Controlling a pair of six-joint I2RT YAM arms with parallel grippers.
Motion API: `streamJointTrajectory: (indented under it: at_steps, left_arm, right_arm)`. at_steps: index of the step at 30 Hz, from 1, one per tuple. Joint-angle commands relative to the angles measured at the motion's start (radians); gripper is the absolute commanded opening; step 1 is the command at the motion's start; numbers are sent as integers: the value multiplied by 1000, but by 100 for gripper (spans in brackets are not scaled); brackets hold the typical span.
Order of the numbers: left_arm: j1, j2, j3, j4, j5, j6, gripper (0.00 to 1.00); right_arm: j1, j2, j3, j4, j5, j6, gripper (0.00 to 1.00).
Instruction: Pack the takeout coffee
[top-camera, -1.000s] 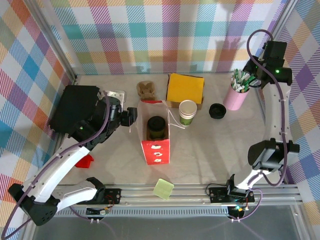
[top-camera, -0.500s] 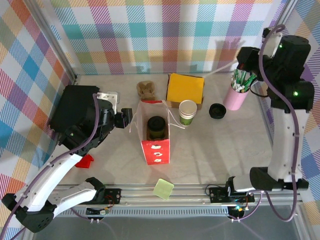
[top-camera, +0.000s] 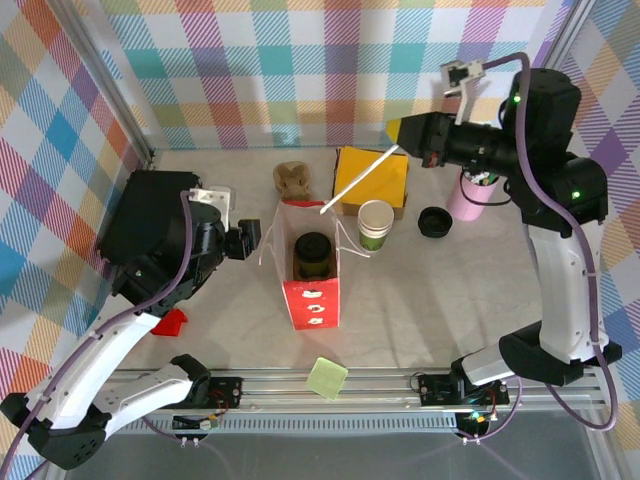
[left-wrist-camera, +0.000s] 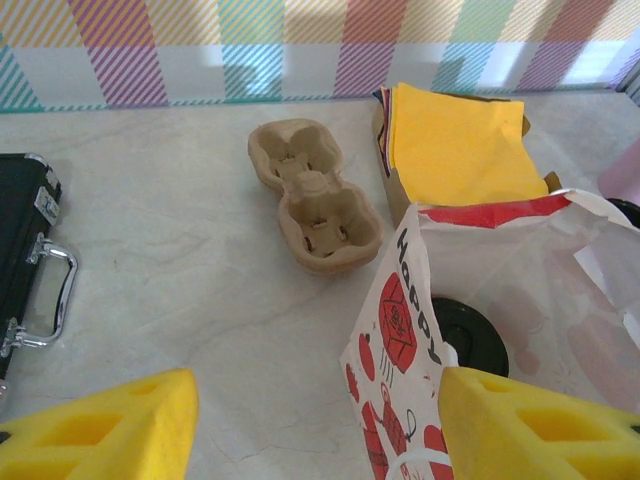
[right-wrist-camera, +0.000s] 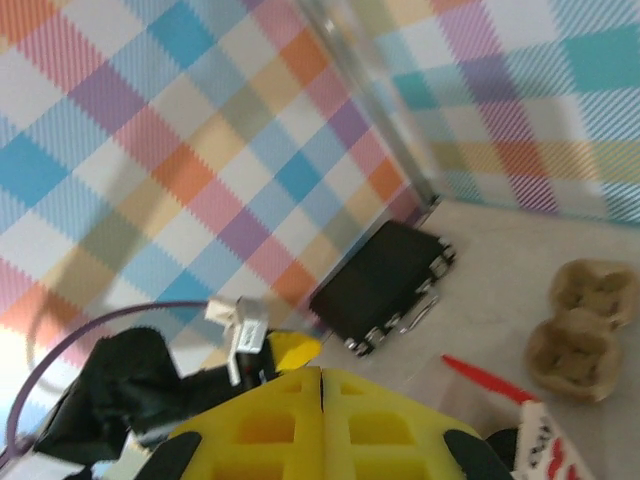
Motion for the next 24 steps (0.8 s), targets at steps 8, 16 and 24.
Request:
streamJointTrajectory:
  at_steps: [8,16,24]
  left_arm:
    - [9,-43,-25,-26,-33,-9,65]
    - [9,-52,-36,-27,-32,-10,64]
    - [9,-53,-46,-23,-26,-10,64]
  right_arm:
    - [229,59,19,-124,108,-84,0]
    - [396,86,-119,-107,276,-162,0]
    - [491,120,-258,-55,348,-197,0]
